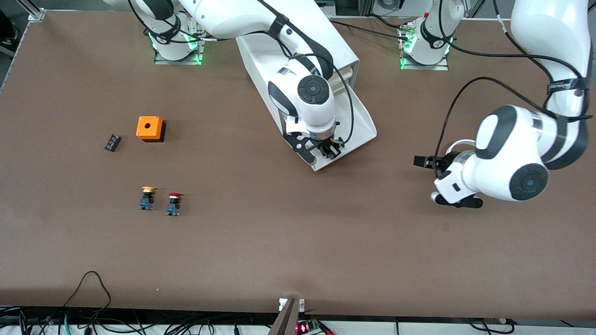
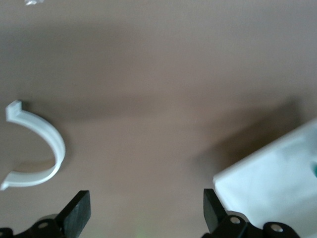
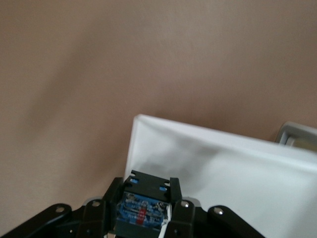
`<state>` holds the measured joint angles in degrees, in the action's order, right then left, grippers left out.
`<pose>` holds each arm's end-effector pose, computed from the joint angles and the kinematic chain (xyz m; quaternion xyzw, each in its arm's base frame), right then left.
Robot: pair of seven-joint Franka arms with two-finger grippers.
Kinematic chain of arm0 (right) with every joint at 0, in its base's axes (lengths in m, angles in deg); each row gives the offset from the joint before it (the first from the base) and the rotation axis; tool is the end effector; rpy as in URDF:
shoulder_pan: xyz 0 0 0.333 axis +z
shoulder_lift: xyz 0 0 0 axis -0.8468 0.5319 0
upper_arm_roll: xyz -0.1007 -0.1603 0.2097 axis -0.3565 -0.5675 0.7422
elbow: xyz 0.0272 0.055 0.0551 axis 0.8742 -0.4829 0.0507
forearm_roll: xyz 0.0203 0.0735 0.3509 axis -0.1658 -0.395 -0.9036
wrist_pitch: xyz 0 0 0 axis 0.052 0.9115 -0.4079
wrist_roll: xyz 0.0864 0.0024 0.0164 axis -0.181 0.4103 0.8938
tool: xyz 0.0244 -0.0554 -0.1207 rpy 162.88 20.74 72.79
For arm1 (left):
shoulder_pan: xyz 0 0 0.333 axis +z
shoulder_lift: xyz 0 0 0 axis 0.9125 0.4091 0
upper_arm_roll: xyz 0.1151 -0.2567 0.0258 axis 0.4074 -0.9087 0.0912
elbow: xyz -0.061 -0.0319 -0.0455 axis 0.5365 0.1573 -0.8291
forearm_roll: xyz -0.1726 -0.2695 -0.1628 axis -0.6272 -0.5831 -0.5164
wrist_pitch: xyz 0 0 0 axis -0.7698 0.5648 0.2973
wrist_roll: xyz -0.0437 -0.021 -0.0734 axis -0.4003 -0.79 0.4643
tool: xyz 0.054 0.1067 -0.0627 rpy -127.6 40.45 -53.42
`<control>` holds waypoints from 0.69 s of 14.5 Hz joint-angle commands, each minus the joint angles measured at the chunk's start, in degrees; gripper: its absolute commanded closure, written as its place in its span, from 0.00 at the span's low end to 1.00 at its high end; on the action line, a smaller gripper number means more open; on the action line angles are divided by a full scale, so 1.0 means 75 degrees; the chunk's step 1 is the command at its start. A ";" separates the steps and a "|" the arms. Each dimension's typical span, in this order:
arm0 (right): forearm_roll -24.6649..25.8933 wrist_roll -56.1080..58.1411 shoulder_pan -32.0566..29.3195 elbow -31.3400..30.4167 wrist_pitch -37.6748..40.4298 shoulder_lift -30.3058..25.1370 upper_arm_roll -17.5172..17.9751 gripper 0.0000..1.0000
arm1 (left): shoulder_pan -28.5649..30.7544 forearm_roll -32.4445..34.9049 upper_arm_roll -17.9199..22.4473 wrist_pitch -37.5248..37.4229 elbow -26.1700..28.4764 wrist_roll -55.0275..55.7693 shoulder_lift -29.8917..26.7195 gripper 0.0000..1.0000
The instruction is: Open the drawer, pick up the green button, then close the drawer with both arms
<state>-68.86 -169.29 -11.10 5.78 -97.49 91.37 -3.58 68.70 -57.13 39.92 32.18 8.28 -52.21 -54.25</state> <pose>0.4899 0.5377 0.2848 -0.9158 0.3960 0.0099 0.0664 0.5844 -0.1258 0.3113 0.9799 -0.0183 -0.1919 0.0519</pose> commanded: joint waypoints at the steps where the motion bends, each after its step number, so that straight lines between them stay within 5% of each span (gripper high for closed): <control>1: 0.0009 0.1208 -0.0573 0.0175 0.0231 -0.0173 0.0146 1.00 | 0.0008 -0.0142 -0.0068 0.2465 0.2691 0.0604 -0.1218 0.00; 6: -0.0517 0.4429 -0.1745 0.0175 0.0535 -0.0361 0.0181 1.00 | -0.0284 -0.0142 -0.0700 0.5177 0.4196 0.3518 -0.1221 0.00; 8: -0.0566 0.5660 -0.2214 0.0175 0.0839 -0.0419 0.0181 1.00 | -0.1031 -0.0037 -0.0760 0.6442 0.4735 0.4644 -0.1151 0.01; 10: -0.0566 0.6902 -0.2647 0.0175 0.1085 -0.0420 0.0181 1.00 | -0.1304 0.0010 -0.0725 0.6846 0.4820 0.5350 -0.1080 0.01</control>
<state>-72.16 -126.12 -27.93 6.68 -92.10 88.78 -3.38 61.17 -57.27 33.89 80.39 41.80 -17.45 -60.54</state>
